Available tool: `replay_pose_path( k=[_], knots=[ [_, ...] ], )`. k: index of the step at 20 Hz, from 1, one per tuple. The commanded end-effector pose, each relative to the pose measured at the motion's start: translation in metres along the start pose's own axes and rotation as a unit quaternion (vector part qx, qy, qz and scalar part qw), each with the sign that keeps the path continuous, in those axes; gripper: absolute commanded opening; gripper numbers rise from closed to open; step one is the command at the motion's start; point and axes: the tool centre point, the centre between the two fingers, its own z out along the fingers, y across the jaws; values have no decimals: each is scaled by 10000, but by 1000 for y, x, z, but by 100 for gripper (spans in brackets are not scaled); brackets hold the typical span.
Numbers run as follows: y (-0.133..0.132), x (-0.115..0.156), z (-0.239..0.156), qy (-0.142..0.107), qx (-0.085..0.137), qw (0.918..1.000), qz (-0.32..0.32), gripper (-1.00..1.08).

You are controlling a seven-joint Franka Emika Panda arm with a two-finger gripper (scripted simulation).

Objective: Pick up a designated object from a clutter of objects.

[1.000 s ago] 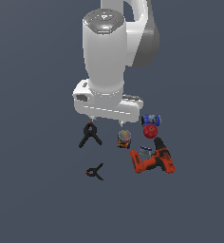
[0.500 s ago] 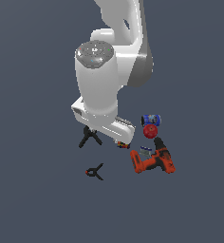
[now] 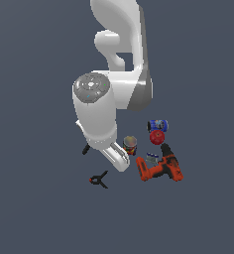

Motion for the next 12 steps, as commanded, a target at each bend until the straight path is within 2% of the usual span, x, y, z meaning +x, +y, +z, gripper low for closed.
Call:
replay_pose_path(
  k=[1,6,12],
  knots=[
    [-2,7,12,5,10,9992,389,100],
    [-4,21,35,19,23,9934,1144,100],
    [-5,37,64,48,33,9790,2036,100]
  ],
)
